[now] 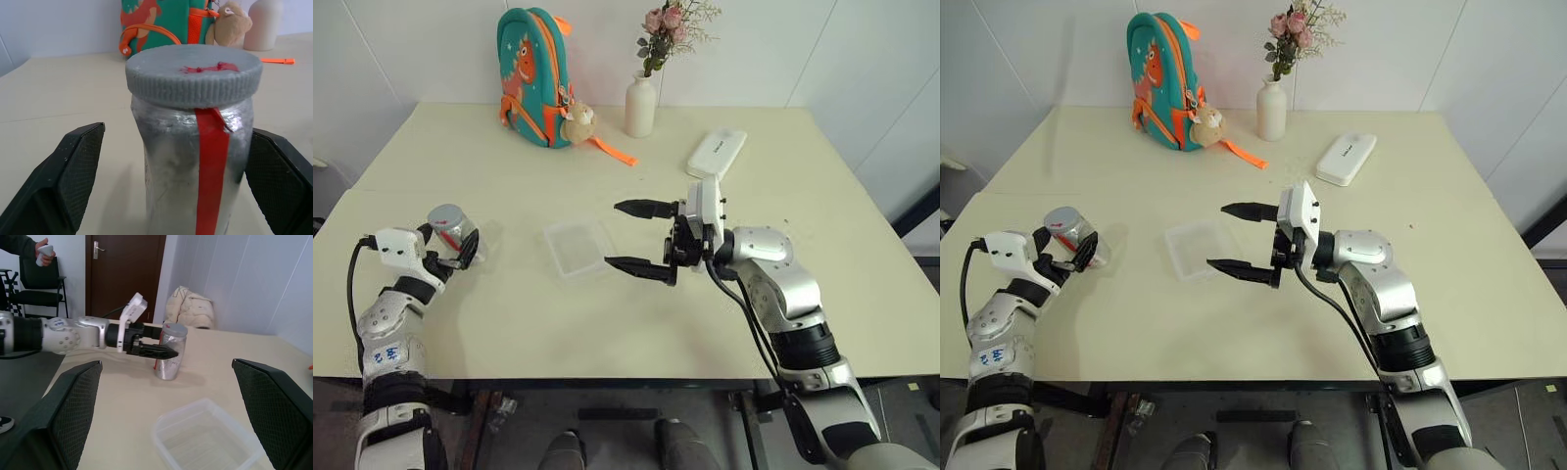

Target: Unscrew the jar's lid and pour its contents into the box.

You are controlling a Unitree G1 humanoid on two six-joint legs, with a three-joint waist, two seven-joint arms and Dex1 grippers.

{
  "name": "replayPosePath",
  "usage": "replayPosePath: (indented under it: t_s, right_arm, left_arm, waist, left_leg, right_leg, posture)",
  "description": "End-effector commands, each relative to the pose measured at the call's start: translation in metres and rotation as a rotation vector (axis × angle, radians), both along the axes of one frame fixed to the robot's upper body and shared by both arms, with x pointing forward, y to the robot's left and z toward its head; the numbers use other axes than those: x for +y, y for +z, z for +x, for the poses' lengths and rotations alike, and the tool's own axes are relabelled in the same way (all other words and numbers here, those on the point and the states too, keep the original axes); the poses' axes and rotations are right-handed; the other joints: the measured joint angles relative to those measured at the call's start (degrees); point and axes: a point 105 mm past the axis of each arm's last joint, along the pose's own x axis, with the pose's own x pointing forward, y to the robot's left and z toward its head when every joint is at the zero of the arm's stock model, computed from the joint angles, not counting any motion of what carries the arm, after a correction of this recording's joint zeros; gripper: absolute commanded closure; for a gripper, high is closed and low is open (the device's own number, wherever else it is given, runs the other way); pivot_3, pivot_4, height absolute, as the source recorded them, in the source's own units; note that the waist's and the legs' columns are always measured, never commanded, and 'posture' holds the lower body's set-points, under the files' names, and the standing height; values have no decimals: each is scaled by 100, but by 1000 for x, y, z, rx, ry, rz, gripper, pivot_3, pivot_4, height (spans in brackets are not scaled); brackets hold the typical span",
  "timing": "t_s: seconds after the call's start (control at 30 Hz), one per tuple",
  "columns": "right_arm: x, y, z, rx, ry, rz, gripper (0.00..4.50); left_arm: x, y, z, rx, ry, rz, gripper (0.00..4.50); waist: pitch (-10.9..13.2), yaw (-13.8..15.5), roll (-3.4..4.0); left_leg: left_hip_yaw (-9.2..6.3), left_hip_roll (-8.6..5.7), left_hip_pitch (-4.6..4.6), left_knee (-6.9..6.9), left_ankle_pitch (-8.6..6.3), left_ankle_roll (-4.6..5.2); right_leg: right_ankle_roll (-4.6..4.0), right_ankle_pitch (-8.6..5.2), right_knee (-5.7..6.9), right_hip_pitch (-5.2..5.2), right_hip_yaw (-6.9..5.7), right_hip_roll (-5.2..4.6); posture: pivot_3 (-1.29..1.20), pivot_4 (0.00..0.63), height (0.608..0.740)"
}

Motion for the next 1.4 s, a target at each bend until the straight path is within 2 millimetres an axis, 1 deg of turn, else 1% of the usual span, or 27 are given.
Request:
replayPosePath:
  t_s: [0.03, 0.1, 0.13, 0.23, 0.27, 0.37, 0.4, 0.47, 0.53, 0.57, 0.6, 0.63, 0.67, 0.77, 0.8, 0.87, 0.97, 1.07, 1.17, 1.23, 1.4]
  right_arm:
    - [1, 13, -8, -46, 14, 30, 0]
    - [1, 13, -9, -45, 11, 34, 0]
    - [1, 13, -10, -42, 12, 34, 0]
    - [2, 12, -11, -38, 11, 34, 0]
    - [2, 12, -11, -38, 9, 35, 0]
    - [2, 12, -10, -38, 1, 39, 0]
    - [2, 12, -9, -38, 0, 40, 0]
    - [2, 13, -9, -36, -2, 44, 0]
    - [3, 15, -9, -29, -5, 57, 0]
    - [4, 17, -8, -20, -10, 72, 0]
    - [5, 20, -8, -8, -9, 86, 0]
    - [7, 23, -9, 7, -3, 97, 0]
    - [10, 25, -9, 16, -1, 102, 0]
    - [18, 29, -9, 34, -13, 99, 0]
    - [20, 29, -8, 40, -24, 95, 0]
    - [28, 31, -6, 61, -39, 90, 0]
    - [41, 33, -6, 88, -40, 78, 0]
    - [48, 34, -7, 94, -40, 68, 0]
    - [56, 33, -5, 96, -56, 66, 0]
    - [60, 31, -4, 106, -59, 67, 0]
    - [67, 22, 2, 112, -82, 64, 0]
  left_arm:
    - [-5, 12, 5, -32, -38, 40, 616]
    - [-9, 11, 8, -27, -60, 49, 1184]
    - [-10, 10, 8, -23, -64, 47, 1579]
    - [-11, 8, 8, -21, -62, 44, 2479]
    - [-10, 8, 7, -22, -59, 47, 2556]
    - [-8, 17, 1, -63, -41, 59, 2553]
    - [-9, 29, -4, -108, -42, 58, 2553]
    - [-12, 44, -13, -156, -52, 60, 2553]
    - [-23, 62, -23, -192, -109, 57, 2553]
    - [-33, 72, -29, -204, -163, 52, 2553]
    - [-44, 77, -35, -195, -223, 48, 2553]
    - [-58, 79, -40, -164, -299, 58, 2553]
    - [-77, 75, -47, -111, -402, 97, 2553]
    - [-111, 64, -61, 2, -586, 136, 2553]
    - [-118, 63, -63, 23, -617, 132, 2553]
    - [-134, 60, -65, 59, -695, 139, 2553]
    - [-157, 58, -60, 70, -777, 143, 2553]
    - [-170, 57, -59, 73, -821, 148, 2553]
    - [-184, 57, -59, 74, -873, 145, 2553]
    - [-187, 58, -58, 73, -888, 145, 2553]
    - [-191, 59, -57, 69, -914, 158, 2553]
  waist:
    - [0, -6, 0]
    - [0, -12, 0]
    - [0, -10, 0]
    - [0, -8, 0]
    - [0, -7, 0]
    - [0, -13, 0]
    - [0, -14, 0]
    - [0, -14, 0]
    - [0, 3, -1]
    - [0, 3, -1]
    - [0, 2, 0]
    - [0, -3, -1]
    - [2, -7, 3]
    - [5, -22, 10]
    - [6, -22, 10]
    - [6, -26, 10]
    - [6, -32, 10]
    - [6, -34, 10]
    - [6, -29, 10]
    - [6, -27, 10]
    - [6, -36, 10]
  left_leg:
    - [0, 0, 0, 0, 0, 0]
    - [-1, 0, 1, 0, 0, 0]
    - [-1, 0, 1, 0, 0, 0]
    - [-1, 0, 0, 0, 0, 0]
    - [-1, 0, 0, -1, 0, 0]
    - [-1, 1, 0, -1, 0, 0]
    - [-1, 0, 0, -1, 0, 0]
    - [-1, 2, -2, -2, 0, 0]
    - [-2, 2, -4, -3, 0, 0]
    - [-2, 2, -4, -3, 0, 0]
    - [-2, 2, -4, -3, -1, -1]
    - [-2, 2, -5, -3, -1, -1]
    - [-2, 2, -4, -3, -1, -1]
    - [-1, 1, -1, -4, -1, -1]
    - [-1, 1, 0, -4, -1, -1]
    - [-2, 1, 0, -3, -1, 0]
    - [-1, 1, -1, -1, 0, 1]
    - [-1, 1, -4, -3, 0, 1]
    - [-2, 1, -5, -7, -5, 2]
    - [-2, 1, -6, -16, -6, 2]
    - [-1, 1, -10, -34, -5, 1]
  right_leg:
    - [0, 0, 1, 0, 0, 0]
    - [0, 0, 3, -1, -1, 1]
    - [0, 0, 3, -1, 0, 1]
    - [1, 0, 1, 0, 0, 0]
    - [1, 0, 1, 0, 0, 0]
    - [1, 0, 2, 0, 0, 0]
    - [1, 0, 2, 0, 0, 0]
    - [1, 0, 2, -2, 1, 0]
    - [0, 0, 1, -3, 0, 0]
    - [0, 0, 2, -3, 0, 0]
    - [0, 0, 1, -3, 0, -1]
    - [0, 0, 1, -3, 0, -2]
    - [0, 0, 2, -2, 0, -2]
    - [-5, -3, -1, -1, 2, -2]
    - [-8, -5, -1, -1, 2, -2]
    - [-50, -27, -1, -2, 2, -1]
    - [-54, -29, -3, -2, 3, 0]
    - [-51, -28, -10, -2, 3, 0]
    - [-27, -18, -10, -4, 2, -1]
    - [-10, -13, -10, -8, 1, -1]
    - [-10, -15, -8, -22, 1, 0]
  posture:
    - [0, 150, 740]
    - [0, 150, 740]
    - [0, 150, 740]
    - [0, 150, 740]
    - [0, 150, 740]
    - [0, 150, 740]
    - [0, 150, 740]
    - [0, 150, 740]
    - [0, 150, 740]
    - [0, 150, 740]
    - [0, 150, 740]
    - [0, 150, 740]
    - [0, 150, 740]
    - [0, 150, 740]
    - [0, 150, 740]
    - [0, 150, 740]
    - [0, 150, 740]
    - [0, 150, 740]
    - [0, 150, 740]
    - [0, 150, 740]
    - [0, 150, 740]
